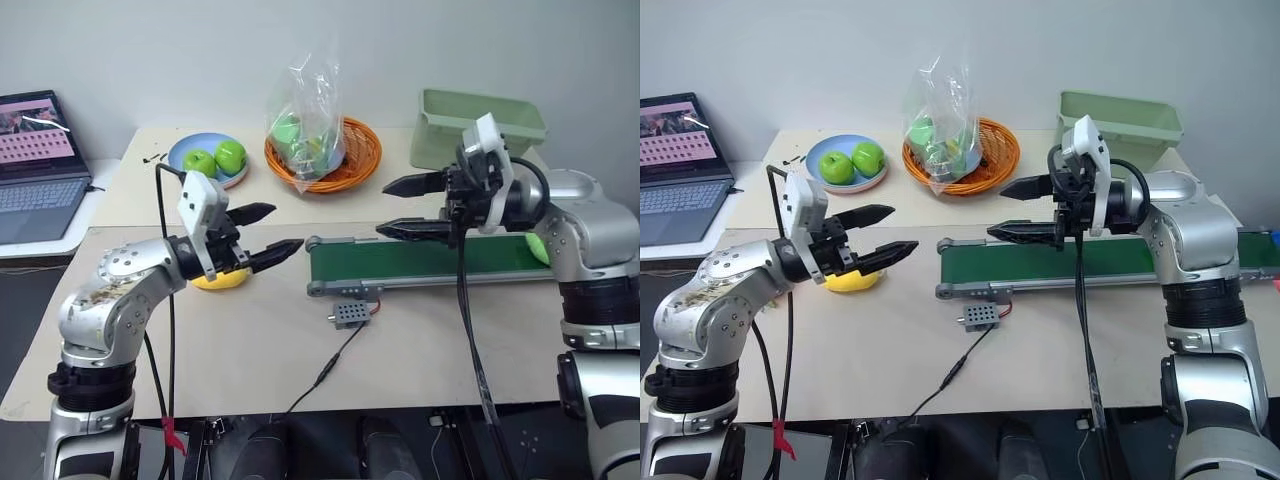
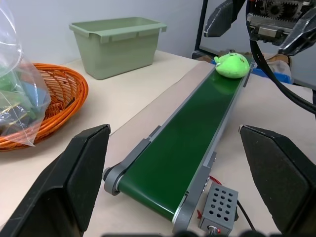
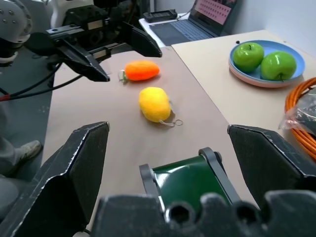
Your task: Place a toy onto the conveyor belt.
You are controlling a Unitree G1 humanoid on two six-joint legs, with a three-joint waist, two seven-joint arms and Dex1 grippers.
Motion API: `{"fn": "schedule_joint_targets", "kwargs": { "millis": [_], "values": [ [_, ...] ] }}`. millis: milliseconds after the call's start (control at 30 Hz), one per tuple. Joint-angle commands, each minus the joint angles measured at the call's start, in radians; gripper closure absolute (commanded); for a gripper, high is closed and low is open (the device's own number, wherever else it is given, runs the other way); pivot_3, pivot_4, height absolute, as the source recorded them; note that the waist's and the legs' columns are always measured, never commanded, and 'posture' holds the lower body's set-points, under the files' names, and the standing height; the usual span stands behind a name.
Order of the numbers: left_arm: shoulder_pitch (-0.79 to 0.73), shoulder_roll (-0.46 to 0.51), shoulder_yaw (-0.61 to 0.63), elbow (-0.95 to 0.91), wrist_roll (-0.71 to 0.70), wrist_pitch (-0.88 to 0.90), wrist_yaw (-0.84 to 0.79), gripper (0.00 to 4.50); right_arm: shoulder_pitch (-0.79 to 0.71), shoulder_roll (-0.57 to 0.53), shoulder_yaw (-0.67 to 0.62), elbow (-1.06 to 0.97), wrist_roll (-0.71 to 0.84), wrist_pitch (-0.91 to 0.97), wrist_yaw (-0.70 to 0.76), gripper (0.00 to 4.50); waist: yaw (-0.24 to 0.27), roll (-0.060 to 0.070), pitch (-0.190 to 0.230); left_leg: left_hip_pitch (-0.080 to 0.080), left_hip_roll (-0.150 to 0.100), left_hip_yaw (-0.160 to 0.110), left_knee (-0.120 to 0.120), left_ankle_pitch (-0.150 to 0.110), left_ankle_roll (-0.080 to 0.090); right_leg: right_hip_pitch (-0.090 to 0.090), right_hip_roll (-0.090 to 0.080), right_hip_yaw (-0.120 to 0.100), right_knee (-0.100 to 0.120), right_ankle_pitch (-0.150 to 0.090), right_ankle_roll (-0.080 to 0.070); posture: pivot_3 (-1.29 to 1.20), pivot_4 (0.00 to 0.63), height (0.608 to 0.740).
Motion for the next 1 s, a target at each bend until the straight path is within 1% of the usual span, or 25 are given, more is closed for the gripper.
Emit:
{"fn": "schedule_joint_targets", "kwargs": {
  "millis": [33,467,1000],
  "values": [
    [-0.019,0.006,0.002,-0.004,-0.003,-0.028,0.010,0.04,-0.031,0.000,-0.019,-0.010,-0.001,-0.030,-0.002,0.00,0.000,0.000,0.000,0.000,0.000,0.000,0.000,0.000,0.000,0.000,0.000,0.000,0.000,0.000,0.000,0.00,0.150,0.740],
    [-0.043,0.006,0.004,-0.003,-0.007,-0.023,0.048,0.04,-0.027,0.013,-0.014,0.008,-0.033,-0.050,-0.016,0.00,0.000,0.000,0.000,0.000,0.000,0.000,0.000,0.000,0.000,0.000,0.000,0.000,0.000,0.000,0.000,0.00,0.150,0.740],
    [-0.030,0.016,0.004,-0.011,-0.005,-0.029,0.063,0.04,-0.019,0.023,-0.016,0.020,-0.058,-0.067,-0.016,0.00,-0.001,0.000,0.000,0.000,0.000,0.000,0.000,0.000,0.000,0.000,0.000,0.000,0.000,0.000,0.000,0.00,0.150,0.740]
  ]
}}
